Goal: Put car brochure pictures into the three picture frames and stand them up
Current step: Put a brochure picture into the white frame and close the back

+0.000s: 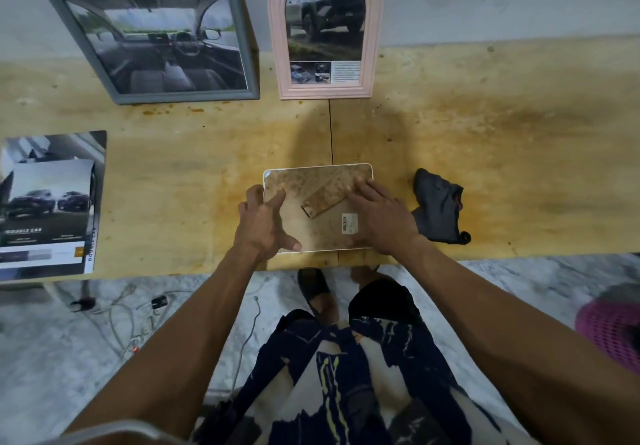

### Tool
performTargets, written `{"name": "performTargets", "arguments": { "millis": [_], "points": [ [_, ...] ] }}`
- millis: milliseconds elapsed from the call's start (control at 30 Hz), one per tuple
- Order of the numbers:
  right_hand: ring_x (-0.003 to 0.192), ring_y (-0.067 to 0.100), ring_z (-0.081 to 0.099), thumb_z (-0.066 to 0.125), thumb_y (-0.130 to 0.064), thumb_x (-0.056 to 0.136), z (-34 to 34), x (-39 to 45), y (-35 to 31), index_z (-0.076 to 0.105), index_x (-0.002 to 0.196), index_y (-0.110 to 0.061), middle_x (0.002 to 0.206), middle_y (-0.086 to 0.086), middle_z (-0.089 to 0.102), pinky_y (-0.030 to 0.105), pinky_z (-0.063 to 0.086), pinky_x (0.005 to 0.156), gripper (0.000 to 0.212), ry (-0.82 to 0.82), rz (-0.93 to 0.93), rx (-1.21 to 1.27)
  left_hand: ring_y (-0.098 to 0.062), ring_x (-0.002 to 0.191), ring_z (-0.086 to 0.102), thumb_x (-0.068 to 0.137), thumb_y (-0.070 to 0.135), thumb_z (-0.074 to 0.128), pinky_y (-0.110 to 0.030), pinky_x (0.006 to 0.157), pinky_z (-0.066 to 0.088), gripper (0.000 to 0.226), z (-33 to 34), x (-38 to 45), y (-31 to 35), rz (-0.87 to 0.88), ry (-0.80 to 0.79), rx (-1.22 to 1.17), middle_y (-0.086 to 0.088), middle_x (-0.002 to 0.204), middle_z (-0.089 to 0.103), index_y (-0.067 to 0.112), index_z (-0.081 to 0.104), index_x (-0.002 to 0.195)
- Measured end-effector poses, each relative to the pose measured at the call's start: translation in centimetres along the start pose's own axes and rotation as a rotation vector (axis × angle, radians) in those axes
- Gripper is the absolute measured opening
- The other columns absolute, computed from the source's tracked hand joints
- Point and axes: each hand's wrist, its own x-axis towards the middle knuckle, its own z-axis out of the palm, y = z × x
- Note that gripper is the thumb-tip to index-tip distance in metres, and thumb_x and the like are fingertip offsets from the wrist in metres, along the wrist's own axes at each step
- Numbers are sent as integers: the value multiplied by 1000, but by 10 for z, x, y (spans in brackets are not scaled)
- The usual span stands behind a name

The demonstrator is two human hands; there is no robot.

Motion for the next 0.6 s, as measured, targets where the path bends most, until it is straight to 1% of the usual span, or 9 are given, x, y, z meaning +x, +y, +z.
{"name": "performTargets", "arguments": {
  "millis": [67,167,300,367,400,433,500,533,600],
  "points": [
    [149,17,5,75,-58,71,1,1,-1,22,152,-30,162,-8,9,50,31,109,101,27,3,-15,-38,131,27,47,42,98,-41,105,37,121,-4,-3,-2,3,14,-63,-16,151,18,26,38,151],
    [147,18,9,78,-57,68,-1,0,-2,28,150,-30,158,-7,15,49,33,106,99,46,7,-5,-39,129,30,49,38,98,-42,104,38,119,-6,-6,4,-5,15,-70,-14,152,18,26,39,152],
    [149,20,4,76,-55,72,0,0,-5,23,152,-28,162,-4,9,50,30,109,99,31,12,-11,-36,136,28,54,40,96,-39,108,35,117,-6,-5,0,-2,-3,-91,-14,152,19,23,37,153],
    [150,23,4,76,-50,76,1,0,-10,20,152,-26,163,0,7,50,30,109,97,25,7,-43,-33,138,33,63,29,94,-37,112,36,104,-8,-5,-7,-4,4,-261,-11,152,22,15,42,152],
    [150,24,5,76,-46,77,2,-1,-12,19,151,-27,163,2,7,50,31,109,95,32,4,-49,-30,137,38,66,23,93,-35,109,39,97,-9,-6,-10,-1,25,-338,-10,150,28,12,46,150],
    [150,25,5,75,-44,79,2,-1,-14,16,151,-29,163,4,6,51,31,109,94,37,0,-46,-26,132,45,66,19,93,-32,102,43,91,-11,-7,-11,-9,58,-403,-8,145,39,12,50,147],
    [151,26,0,71,-42,84,4,-1,-14,11,152,-34,164,4,-1,54,29,109,91,9,-10,-40,-21,112,59,57,20,94,-31,82,49,87,-13,-8,-10,-31,157,-472,0,126,60,14,57,136],
    [151,26,-4,68,-44,85,4,-1,-13,10,153,-36,164,3,-6,57,27,109,90,-21,-7,-32,-19,104,61,52,22,95,-33,78,50,88,-13,-8,-8,-74,183,-495,2,119,64,14,56,130],
    [150,25,-9,65,-49,84,5,-1,-13,7,153,-38,164,2,-12,61,22,111,91,-64,11,-5,-21,98,62,43,32,97,-39,76,53,90,-11,-5,-7,-149,184,-480,-1,113,65,13,56,121]
  ]
}}
